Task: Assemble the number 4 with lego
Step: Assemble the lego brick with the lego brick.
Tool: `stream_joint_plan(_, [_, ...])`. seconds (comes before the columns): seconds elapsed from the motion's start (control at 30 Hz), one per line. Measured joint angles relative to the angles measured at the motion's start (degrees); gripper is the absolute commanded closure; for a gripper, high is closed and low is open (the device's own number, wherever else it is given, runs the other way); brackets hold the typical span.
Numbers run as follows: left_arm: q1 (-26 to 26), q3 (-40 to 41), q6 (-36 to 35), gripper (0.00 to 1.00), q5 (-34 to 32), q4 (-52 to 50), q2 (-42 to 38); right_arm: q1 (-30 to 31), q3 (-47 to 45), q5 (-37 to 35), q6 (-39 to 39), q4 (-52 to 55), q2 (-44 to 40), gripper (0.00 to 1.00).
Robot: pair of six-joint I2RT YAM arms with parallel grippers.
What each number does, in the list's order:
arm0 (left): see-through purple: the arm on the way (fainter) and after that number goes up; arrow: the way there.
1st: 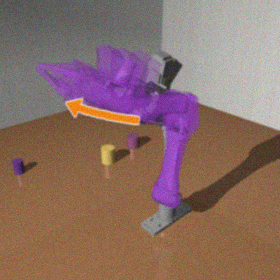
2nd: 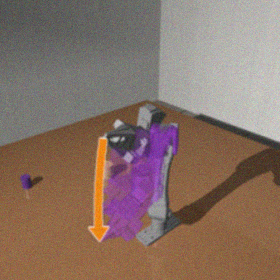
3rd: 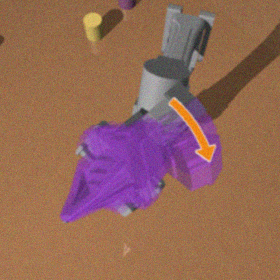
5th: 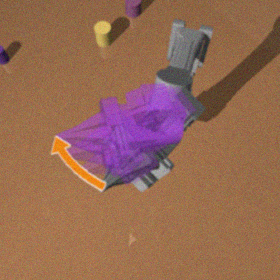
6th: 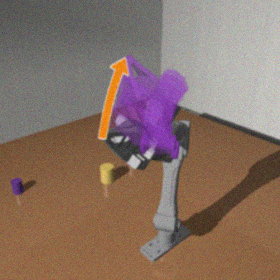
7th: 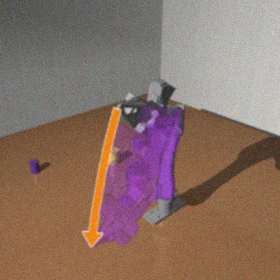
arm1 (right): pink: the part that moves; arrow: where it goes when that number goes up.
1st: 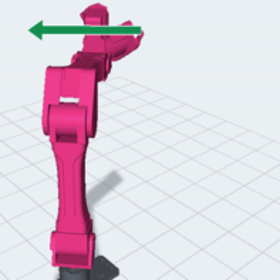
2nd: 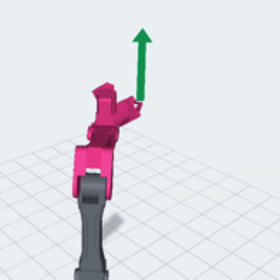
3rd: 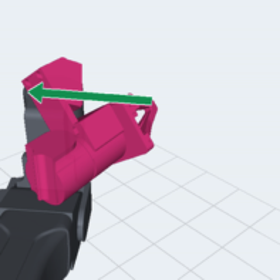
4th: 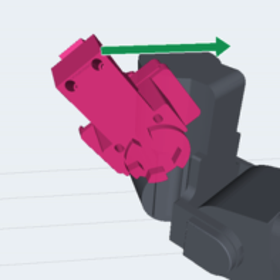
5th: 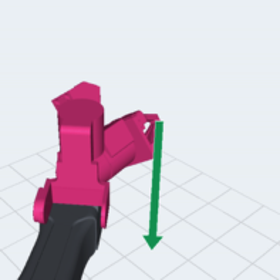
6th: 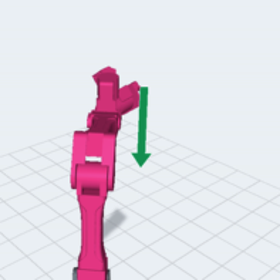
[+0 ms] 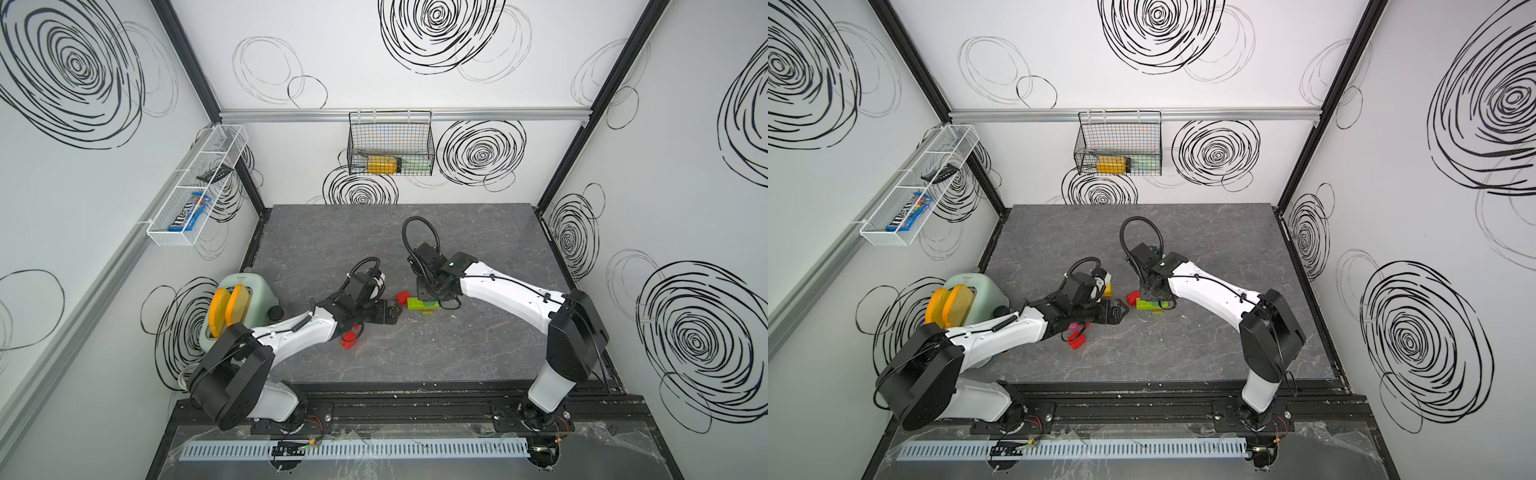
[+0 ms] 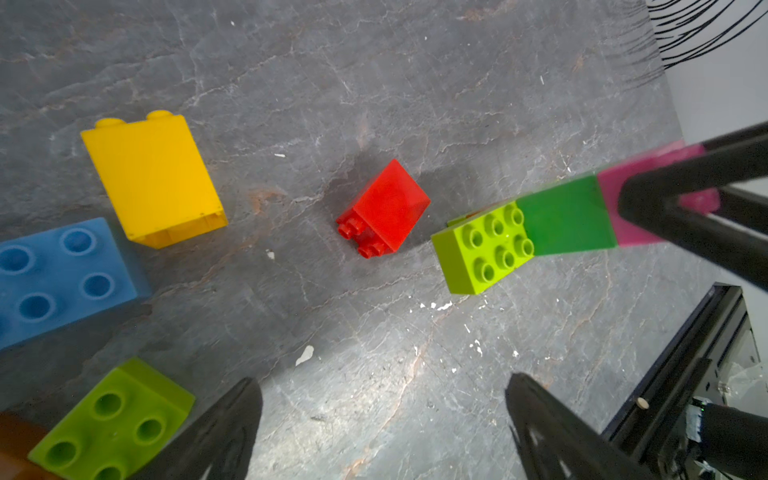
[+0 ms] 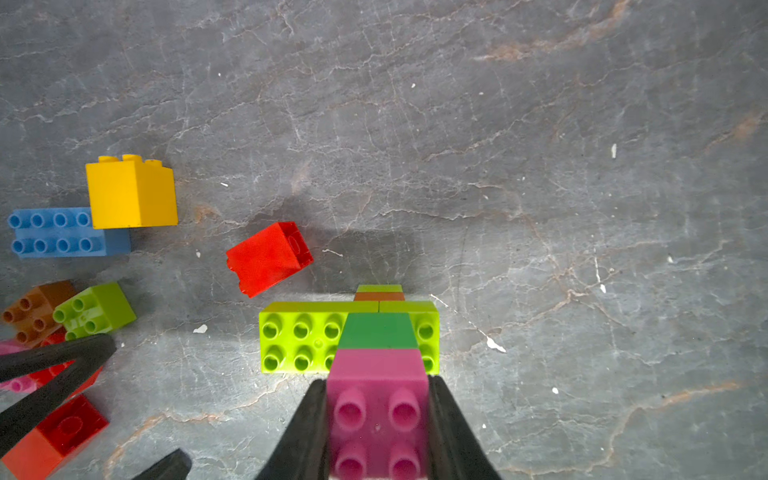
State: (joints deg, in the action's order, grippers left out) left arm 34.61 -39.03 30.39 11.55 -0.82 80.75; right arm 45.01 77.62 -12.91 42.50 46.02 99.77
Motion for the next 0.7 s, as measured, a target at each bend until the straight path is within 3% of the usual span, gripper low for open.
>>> stream_joint_plan(0.3, [0.2, 0.0, -0.2, 0.04, 0.0, -0.4, -0.2, -1.1, 1.9, 0.9, 1.0, 3.8, 5.2, 0.58])
stream_joint_plan(0.7, [0.1, 0.0, -0.2, 0.04, 0.2, -0.4, -0.2, -2.0, 2.4, 2.1, 0.5, 6.5, 5.2, 0.53])
